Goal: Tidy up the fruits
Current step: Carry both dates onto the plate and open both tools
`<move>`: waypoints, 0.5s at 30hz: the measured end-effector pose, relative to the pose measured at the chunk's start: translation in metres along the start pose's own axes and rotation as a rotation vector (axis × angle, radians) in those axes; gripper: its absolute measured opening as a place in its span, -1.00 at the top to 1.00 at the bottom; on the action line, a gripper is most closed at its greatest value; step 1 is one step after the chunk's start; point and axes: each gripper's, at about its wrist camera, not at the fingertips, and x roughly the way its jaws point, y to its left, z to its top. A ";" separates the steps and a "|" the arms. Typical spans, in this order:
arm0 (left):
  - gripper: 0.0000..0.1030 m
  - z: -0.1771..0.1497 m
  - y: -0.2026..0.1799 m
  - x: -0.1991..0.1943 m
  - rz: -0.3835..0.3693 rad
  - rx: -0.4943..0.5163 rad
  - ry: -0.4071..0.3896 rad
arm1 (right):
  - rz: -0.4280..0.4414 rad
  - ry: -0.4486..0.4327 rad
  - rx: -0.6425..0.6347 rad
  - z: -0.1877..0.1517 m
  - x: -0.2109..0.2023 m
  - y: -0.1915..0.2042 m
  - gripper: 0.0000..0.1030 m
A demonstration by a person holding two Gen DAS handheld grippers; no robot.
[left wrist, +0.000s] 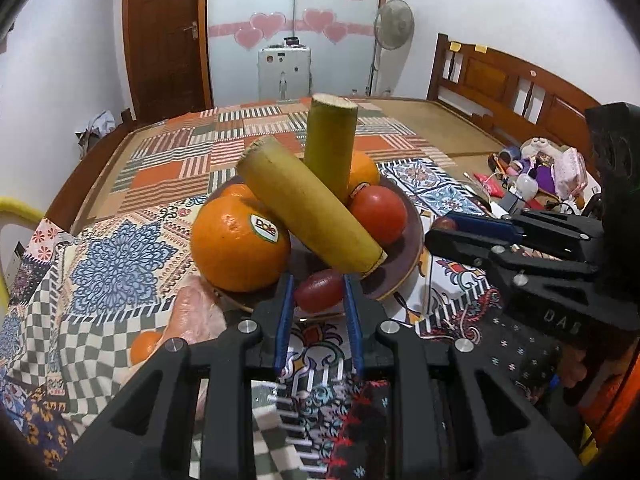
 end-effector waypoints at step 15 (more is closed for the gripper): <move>0.39 0.001 -0.005 0.009 -0.016 -0.009 0.008 | 0.006 0.037 -0.022 -0.001 0.011 0.002 0.45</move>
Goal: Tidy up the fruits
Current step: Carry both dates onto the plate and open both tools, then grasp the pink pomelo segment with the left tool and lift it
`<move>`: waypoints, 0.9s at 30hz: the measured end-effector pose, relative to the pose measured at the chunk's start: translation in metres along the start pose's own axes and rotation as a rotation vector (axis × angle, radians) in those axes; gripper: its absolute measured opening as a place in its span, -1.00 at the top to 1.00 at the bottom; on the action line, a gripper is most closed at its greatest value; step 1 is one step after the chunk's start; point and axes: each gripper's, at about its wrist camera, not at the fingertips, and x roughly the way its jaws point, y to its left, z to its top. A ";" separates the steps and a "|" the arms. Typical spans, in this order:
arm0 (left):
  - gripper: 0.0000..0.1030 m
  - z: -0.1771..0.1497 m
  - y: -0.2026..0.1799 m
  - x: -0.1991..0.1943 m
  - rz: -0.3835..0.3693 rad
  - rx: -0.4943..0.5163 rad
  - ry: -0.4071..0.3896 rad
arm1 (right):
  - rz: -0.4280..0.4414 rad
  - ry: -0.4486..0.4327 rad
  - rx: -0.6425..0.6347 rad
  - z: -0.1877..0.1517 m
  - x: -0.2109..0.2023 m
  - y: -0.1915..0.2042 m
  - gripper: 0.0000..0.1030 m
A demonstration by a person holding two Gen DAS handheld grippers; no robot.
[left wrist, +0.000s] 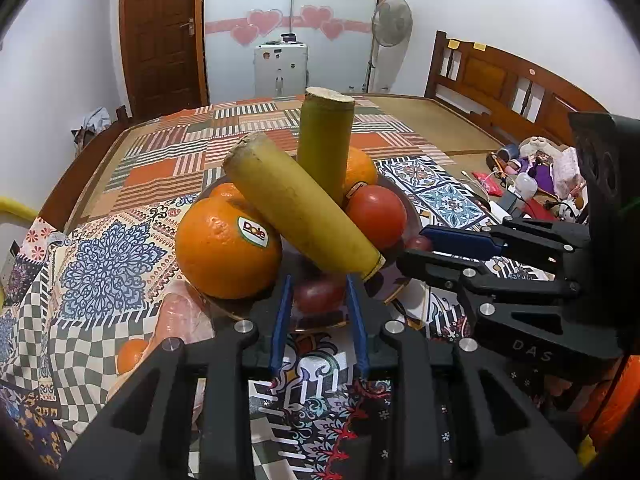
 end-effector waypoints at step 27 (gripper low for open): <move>-0.03 -0.026 0.074 -0.082 0.083 -0.076 -0.043 | 0.028 -0.113 0.009 -0.004 -0.045 0.025 0.13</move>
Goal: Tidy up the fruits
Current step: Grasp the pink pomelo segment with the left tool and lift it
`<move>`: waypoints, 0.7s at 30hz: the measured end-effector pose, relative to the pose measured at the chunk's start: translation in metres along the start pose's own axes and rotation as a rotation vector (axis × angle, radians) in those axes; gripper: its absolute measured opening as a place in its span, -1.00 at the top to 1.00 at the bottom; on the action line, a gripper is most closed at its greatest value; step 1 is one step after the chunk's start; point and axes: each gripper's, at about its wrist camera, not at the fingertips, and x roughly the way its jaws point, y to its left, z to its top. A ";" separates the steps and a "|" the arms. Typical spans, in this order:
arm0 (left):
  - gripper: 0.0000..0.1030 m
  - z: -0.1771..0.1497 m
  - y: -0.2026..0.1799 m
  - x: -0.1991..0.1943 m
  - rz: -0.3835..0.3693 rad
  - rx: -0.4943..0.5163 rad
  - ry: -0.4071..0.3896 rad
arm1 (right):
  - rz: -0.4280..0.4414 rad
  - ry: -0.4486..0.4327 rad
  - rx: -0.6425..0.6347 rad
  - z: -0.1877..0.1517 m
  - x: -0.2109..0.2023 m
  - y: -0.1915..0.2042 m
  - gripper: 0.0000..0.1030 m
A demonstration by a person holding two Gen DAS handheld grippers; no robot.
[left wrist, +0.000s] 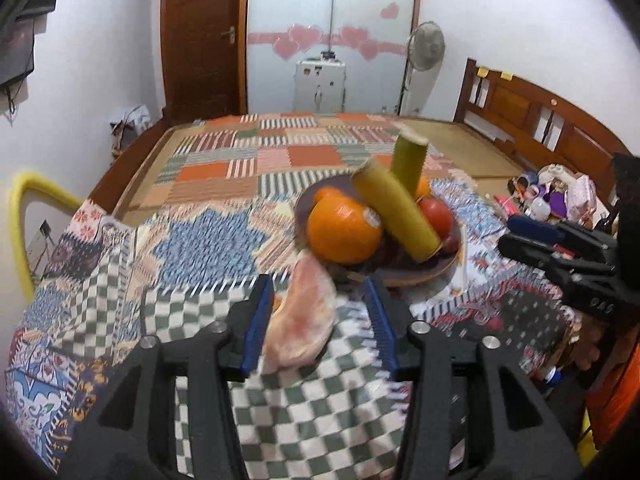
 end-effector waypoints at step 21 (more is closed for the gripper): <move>0.32 -0.029 0.010 0.035 -0.027 0.003 0.100 | 0.048 0.079 0.008 -0.015 0.033 0.005 0.13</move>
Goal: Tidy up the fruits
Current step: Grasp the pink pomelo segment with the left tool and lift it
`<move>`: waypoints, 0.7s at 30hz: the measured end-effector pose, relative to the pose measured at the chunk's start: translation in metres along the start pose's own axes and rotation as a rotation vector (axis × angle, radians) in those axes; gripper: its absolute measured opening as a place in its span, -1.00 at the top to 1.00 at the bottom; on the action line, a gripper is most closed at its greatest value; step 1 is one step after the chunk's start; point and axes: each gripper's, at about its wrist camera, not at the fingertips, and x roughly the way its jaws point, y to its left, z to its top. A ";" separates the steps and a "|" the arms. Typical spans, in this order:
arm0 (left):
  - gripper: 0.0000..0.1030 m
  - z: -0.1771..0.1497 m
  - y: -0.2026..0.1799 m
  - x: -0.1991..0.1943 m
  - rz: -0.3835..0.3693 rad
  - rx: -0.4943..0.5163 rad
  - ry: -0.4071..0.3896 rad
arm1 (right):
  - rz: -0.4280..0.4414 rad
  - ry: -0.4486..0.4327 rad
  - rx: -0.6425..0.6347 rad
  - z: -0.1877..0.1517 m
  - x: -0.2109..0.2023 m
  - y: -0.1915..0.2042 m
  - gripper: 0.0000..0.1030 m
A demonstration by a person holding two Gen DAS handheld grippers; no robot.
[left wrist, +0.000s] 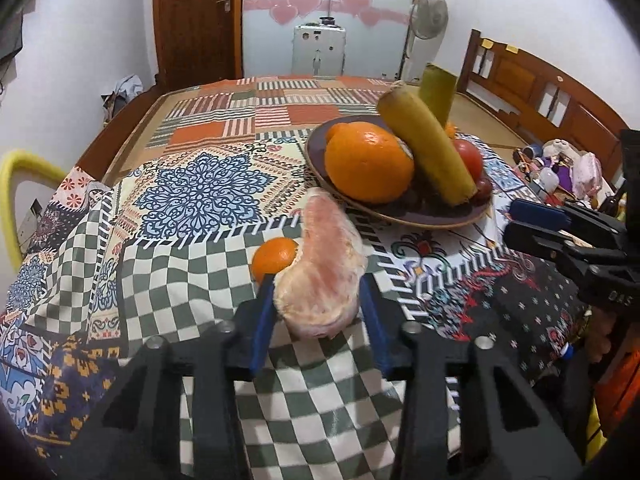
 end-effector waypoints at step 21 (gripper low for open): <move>0.07 0.008 -0.042 0.008 0.018 0.090 -0.003 | -0.012 -0.006 0.024 -0.012 -0.009 -0.012 0.13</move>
